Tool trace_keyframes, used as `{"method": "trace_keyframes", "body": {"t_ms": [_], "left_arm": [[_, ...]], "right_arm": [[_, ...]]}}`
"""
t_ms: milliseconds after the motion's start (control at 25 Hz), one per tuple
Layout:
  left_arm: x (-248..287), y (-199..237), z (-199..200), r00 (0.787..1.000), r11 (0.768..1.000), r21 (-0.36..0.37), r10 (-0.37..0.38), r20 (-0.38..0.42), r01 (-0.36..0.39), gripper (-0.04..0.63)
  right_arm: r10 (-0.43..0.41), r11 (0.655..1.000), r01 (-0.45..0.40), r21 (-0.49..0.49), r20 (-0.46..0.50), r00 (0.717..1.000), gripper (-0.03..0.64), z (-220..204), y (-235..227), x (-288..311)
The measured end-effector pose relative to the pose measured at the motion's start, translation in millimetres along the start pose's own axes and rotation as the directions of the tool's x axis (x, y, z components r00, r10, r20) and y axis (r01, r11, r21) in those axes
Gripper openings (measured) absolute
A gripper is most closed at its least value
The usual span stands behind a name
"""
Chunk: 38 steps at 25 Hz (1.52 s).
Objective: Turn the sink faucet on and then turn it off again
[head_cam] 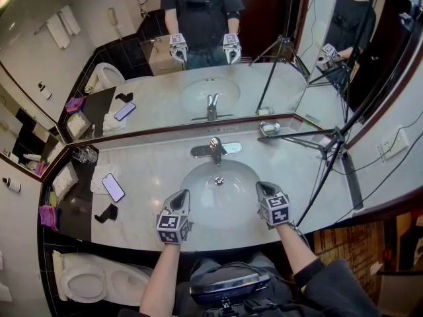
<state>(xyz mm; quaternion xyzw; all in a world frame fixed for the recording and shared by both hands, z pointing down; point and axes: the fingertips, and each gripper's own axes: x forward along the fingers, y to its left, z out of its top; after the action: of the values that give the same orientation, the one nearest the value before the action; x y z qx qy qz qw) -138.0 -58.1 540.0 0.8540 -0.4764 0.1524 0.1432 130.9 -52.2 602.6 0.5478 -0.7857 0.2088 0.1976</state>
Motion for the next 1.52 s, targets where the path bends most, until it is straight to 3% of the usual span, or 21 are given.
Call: {"method": "trace_keyframes", "body": {"t_ms": [280,480,640,840,960,1160,1360,1520], "left_arm": [[5,-1,3,1.0,1.0,0.013,0.007,-0.002,-0.007,0.008],[13,-1,4,1.0,1.0,0.008,0.007,-0.002,-0.007,0.008],[20,3,0,1.0,1.0,0.0,0.013,-0.012,-0.013,0.008],[31,9,-2,1.0,1.0,-0.006,0.017,-0.013,-0.017,0.008],[38,12,-9,1.0,1.0,-0.016,0.019,-0.021,-0.019,0.008],[53,15,-18,0.999,0.999,-0.021,0.024,-0.037,-0.025,0.008],[62,23,-21,0.998,0.999,-0.018,0.038,-0.045,-0.039,0.008],[70,24,-22,0.998,0.999,-0.016,0.035,-0.046,-0.036,0.008]], "right_arm": [[-0.036,0.99,0.031,-0.139,-0.033,0.999,0.018,2,-1,6],[-0.066,0.93,0.038,-0.365,-0.064,0.996,0.027,5,3,26],[-0.088,0.805,0.027,-0.592,-0.074,0.993,0.087,13,10,52],[-0.093,0.592,0.002,-0.806,-0.066,0.994,0.149,33,22,90],[-0.088,0.485,-0.024,-0.874,-0.076,0.993,0.19,35,26,116],[-0.083,0.344,-0.047,-0.938,-0.08,0.993,0.21,41,27,158],[-0.093,0.244,-0.072,-0.967,-0.097,0.991,0.224,39,27,196],[-0.108,0.207,-0.118,-0.971,-0.143,0.984,0.225,32,24,217]]}}
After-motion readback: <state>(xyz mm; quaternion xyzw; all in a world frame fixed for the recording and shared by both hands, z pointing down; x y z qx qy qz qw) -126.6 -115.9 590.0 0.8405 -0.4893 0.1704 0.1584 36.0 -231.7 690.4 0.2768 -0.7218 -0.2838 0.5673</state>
